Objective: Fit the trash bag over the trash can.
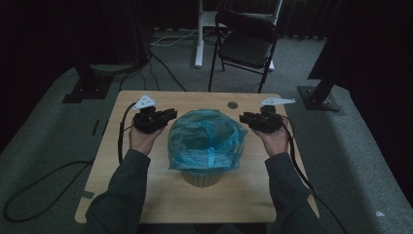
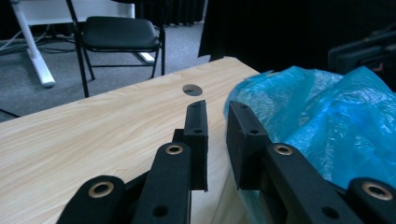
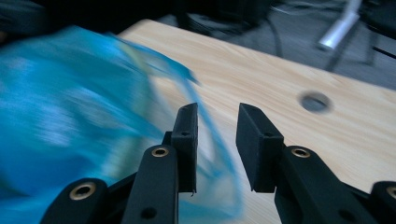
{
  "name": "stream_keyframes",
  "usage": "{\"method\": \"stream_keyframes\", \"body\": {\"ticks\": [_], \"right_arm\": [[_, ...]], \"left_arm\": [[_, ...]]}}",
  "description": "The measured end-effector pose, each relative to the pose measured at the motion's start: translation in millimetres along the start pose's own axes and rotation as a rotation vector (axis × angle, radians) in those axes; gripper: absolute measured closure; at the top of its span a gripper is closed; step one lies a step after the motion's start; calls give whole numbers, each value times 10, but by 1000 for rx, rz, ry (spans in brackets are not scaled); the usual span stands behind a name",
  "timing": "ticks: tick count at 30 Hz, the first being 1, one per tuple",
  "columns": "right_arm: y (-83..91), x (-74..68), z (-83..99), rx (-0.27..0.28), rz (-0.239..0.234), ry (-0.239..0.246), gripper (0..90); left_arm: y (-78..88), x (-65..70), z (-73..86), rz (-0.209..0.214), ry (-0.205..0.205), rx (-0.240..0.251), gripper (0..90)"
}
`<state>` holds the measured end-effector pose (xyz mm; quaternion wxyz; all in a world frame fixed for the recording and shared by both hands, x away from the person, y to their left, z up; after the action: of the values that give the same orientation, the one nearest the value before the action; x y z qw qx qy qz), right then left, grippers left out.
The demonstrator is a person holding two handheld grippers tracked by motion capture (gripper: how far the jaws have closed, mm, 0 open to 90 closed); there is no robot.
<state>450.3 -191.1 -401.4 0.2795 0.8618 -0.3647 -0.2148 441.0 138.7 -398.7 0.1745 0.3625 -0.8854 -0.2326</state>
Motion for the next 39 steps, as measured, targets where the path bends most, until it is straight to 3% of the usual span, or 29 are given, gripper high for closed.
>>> {"method": "stream_keyframes", "body": {"ticks": [3, 5, 7, 11, 12, 18, 26, 36, 38, 39], "right_arm": [[-24, -125, -71, -1, -44, 39, 691], [-24, -125, -71, -1, -44, 39, 691], [-81, -241, -145, -5, -79, 76, 692], [-138, -267, -169, -26, -93, 87, 703], [-181, -273, -171, -44, -105, 97, 761], [-185, -276, -200, -23, -129, 87, 850], [-208, -234, -226, -32, -87, 77, 900], [-227, -159, -248, -26, -35, 63, 900], [-207, -165, -263, -8, -43, 65, 900], [-197, -181, -272, 5, -60, 72, 854]], "left_arm": [[-26, 24, -4, 14, -10, -8, 746], [-39, 38, -7, 23, -10, -7, 735], [-99, 74, -11, 39, -18, -25, 722], [-182, 120, 0, 21, -56, -67, 720], [-194, 125, 1, 11, -59, -69, 736], [-204, 100, -11, 4, -42, -59, 791], [-218, 93, -21, -1, -32, -41, 792], [-191, 75, -87, -15, -12, -4, 819], [-189, 57, -86, -19, -8, -5, 827], [-189, 48, -85, -18, -5, -4, 829]]}}
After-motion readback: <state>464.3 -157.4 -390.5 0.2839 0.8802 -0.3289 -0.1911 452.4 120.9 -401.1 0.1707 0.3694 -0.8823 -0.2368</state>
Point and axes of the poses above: each handheld gripper's, and its own axes: y roughly backward along the jaws, z roughly out of its underside, x roughly to its right, the point moved 5 cm from there along -y, roughly forward along the jaws, and after that the axes turned 9 degrees about -x, right-handed, at the moved point
